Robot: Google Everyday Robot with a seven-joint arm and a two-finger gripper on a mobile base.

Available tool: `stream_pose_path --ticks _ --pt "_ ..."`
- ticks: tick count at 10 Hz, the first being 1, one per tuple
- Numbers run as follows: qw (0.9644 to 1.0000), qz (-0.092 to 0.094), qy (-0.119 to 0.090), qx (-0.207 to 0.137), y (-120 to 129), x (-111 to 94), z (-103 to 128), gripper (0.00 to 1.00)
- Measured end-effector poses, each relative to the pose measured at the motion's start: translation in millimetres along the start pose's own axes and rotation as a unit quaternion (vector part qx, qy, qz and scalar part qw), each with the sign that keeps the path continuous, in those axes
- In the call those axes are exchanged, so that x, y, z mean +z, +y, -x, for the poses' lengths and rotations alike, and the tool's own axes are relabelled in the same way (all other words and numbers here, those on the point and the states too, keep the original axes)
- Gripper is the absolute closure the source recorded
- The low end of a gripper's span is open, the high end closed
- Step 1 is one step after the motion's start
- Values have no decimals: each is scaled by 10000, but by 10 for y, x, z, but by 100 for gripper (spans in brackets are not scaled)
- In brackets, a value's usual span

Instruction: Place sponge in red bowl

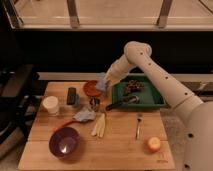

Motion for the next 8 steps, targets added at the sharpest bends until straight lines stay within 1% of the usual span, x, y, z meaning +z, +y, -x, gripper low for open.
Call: stream_pose_path --ticks 1,2,4,7,8 --pt "10000 -18 -39 -63 -63 139 -53 78" --pt "9999 -42 -81 -103 -109 295 -116 70" --pt "9997 -130 -167 -138 -122 516 -227 49" --pt "9990 -192 -316 -263 -171 830 -277 22" --pt "9988 -230 -337 -258 -181 857 -312 20"
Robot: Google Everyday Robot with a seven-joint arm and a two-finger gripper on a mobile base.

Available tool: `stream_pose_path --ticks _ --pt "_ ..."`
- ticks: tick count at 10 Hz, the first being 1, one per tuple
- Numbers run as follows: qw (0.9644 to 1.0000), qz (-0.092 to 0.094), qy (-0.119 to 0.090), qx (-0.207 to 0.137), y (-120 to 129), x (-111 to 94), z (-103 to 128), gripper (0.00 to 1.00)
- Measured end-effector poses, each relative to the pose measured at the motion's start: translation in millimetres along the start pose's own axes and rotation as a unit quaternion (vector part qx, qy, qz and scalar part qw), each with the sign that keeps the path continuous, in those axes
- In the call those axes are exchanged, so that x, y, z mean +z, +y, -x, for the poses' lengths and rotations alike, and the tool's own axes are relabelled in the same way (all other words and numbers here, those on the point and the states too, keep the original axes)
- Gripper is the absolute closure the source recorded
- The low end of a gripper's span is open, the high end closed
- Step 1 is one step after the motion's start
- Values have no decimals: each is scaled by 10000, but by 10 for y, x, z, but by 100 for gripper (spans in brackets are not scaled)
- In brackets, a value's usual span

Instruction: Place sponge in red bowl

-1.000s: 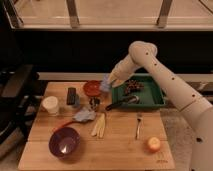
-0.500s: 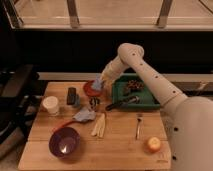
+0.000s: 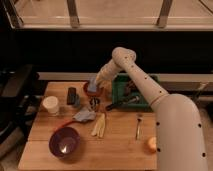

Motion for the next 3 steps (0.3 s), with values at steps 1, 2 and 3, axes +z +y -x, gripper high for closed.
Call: stream_pose_path --ticks 1,2,3 --pt "10000 -21 -10 10 -1 6 -12 20" --pt "10000 -21 -9 14 5 0 -12 20" --pt "10000 -20 -4 23 20 -6 -14 20"
